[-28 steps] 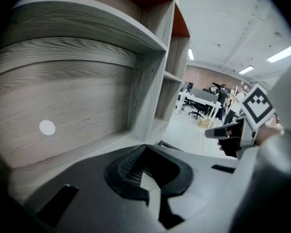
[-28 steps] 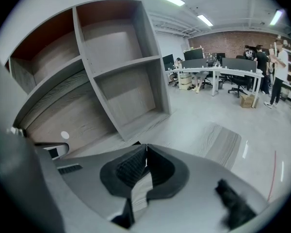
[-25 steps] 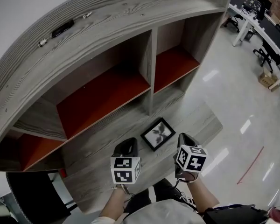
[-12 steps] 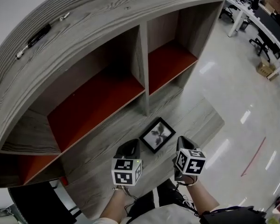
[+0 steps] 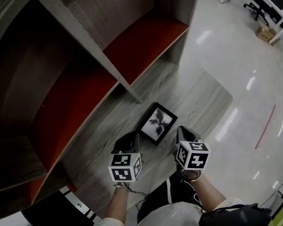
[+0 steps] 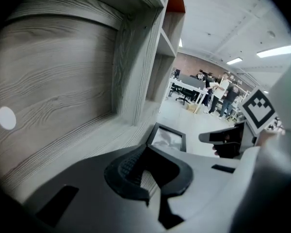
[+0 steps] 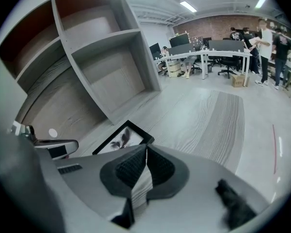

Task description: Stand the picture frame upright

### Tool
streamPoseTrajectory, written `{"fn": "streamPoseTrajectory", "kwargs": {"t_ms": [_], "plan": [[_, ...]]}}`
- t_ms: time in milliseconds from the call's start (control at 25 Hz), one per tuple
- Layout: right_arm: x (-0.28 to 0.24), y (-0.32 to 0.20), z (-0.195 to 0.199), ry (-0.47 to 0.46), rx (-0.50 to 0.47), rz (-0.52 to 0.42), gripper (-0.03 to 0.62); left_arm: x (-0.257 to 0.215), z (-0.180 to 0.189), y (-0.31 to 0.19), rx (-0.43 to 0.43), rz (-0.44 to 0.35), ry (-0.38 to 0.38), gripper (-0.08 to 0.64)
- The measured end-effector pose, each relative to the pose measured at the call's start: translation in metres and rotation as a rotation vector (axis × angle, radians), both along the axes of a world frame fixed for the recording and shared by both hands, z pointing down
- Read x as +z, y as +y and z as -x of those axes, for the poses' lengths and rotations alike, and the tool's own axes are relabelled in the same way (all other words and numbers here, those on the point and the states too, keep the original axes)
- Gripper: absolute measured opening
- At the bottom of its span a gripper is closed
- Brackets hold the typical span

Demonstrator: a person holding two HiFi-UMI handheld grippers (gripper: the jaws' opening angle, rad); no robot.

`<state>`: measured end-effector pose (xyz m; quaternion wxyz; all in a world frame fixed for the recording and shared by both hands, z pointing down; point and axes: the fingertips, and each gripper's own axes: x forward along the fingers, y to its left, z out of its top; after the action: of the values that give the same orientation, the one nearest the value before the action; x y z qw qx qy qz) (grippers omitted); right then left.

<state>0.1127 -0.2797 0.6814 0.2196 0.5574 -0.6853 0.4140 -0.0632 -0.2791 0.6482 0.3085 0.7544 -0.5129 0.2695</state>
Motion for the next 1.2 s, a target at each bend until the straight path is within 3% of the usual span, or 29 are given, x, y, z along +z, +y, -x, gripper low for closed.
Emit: {"fn": "streamPoseTrajectory", "kwargs": {"t_ms": [280, 640, 680, 760, 960, 1200], "plan": [[0.017, 0.005, -0.006, -0.009, 0.036, 0.019, 0.032, 0.025, -0.01, -0.005, 0.116, 0.041, -0.049, 0.012], [0.026, 0.007, -0.022, 0.001, 0.066, 0.034, 0.032, 0.038, -0.031, -0.017, 0.273, 0.083, -0.057, 0.015], [0.026, 0.007, -0.023, 0.002, 0.067, 0.034, 0.032, 0.04, -0.032, -0.019, 0.285, 0.091, -0.057, 0.025], [0.027, 0.007, -0.025, 0.005, 0.069, 0.037, 0.032, 0.043, -0.034, -0.022, 0.316, 0.112, -0.061, 0.126], [0.03, 0.006, -0.025, 0.006, 0.062, 0.044, 0.032, 0.05, -0.033, -0.031, 0.378, 0.134, -0.079, 0.132], [0.032, 0.004, -0.022, 0.007, 0.05, 0.045, 0.032, 0.058, -0.043, -0.034, 0.536, 0.229, -0.051, 0.169]]}}
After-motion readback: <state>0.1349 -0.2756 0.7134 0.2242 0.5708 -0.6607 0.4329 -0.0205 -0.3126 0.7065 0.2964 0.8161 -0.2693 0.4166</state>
